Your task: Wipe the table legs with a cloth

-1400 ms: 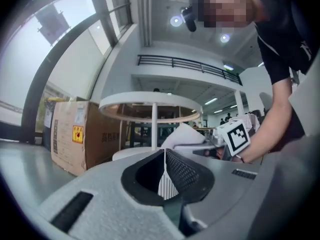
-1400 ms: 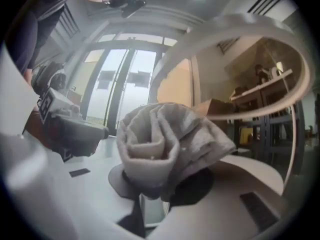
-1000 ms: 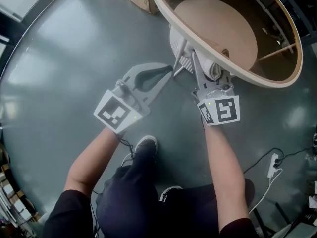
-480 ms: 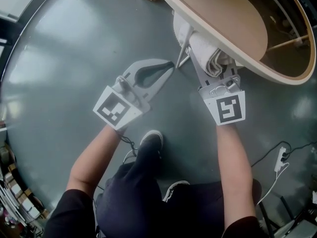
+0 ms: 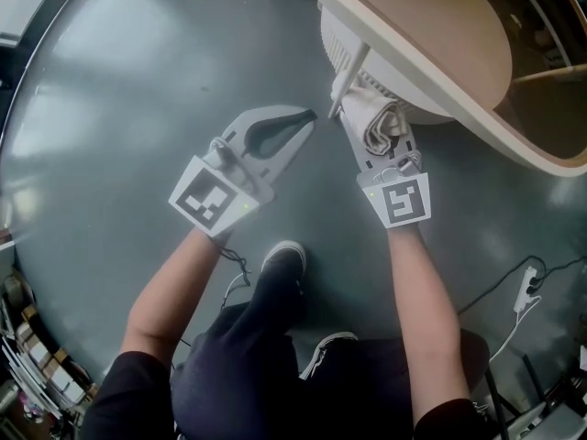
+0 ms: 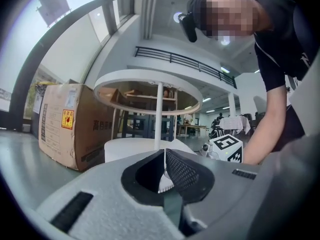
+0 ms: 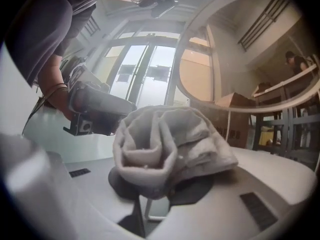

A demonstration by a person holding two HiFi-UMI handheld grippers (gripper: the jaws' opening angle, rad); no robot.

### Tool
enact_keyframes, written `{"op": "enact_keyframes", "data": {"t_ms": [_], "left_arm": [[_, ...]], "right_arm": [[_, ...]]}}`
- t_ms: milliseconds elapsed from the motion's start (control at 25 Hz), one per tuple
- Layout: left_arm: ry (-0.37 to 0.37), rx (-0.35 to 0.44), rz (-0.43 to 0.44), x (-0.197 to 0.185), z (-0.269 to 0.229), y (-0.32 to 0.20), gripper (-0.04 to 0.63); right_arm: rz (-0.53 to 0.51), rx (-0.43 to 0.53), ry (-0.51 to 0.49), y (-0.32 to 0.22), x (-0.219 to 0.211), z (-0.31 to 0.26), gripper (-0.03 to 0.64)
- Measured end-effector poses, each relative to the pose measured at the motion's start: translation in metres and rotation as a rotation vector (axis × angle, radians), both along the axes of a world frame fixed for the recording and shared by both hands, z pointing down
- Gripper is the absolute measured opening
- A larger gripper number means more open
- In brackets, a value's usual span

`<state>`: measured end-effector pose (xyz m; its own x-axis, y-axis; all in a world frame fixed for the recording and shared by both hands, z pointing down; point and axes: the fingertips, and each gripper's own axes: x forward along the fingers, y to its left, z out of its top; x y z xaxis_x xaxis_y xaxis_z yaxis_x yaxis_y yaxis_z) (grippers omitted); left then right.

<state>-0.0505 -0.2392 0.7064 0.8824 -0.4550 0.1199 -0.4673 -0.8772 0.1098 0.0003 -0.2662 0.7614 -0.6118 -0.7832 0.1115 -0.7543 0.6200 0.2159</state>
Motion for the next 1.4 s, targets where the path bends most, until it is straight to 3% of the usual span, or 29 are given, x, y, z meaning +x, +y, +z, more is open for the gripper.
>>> {"op": "enact_keyframes", "data": {"t_ms": [240, 440, 600, 680, 840, 1000, 1160, 1400], "left_arm": [[-0.018, -0.061, -0.022, -0.014, 0.034, -0.009, 0.009], [-0.038, -0.065, -0.034, -0.019, 0.045, -0.004, 0.009], [-0.035, -0.078, -0.031, -0.019, 0.047, 0.010, 0.008], [-0.030, -0.072, -0.030, -0.018, 0.042, 0.018, 0.009], [-0.013, -0.049, -0.054, -0.022, 0.018, 0.031, 0.009], [0.009, 0.022, -0.142, -0.024, -0.023, 0.020, 0.009], [0.039, 0.096, -0.210, -0.011, -0.088, 0.001, 0.008], [-0.052, 0.278, -0.186, 0.013, -0.167, 0.000, 0.008]], "right_arm": [[0.063, -0.135, -0.007, -0.006, -0.002, 0.061, 0.086], [0.123, -0.307, 0.003, -0.001, 0.003, 0.126, 0.086], [0.110, -0.464, 0.101, 0.009, 0.000, 0.160, 0.086], [0.110, -0.494, 0.125, 0.017, 0.001, 0.158, 0.086], [0.154, -0.337, 0.006, 0.022, -0.003, 0.068, 0.086], [0.220, -0.193, -0.138, 0.028, -0.004, -0.043, 0.086], [0.193, -0.058, -0.225, 0.031, -0.019, -0.135, 0.087], [0.189, 0.063, -0.266, 0.022, -0.030, -0.191, 0.086]]}}
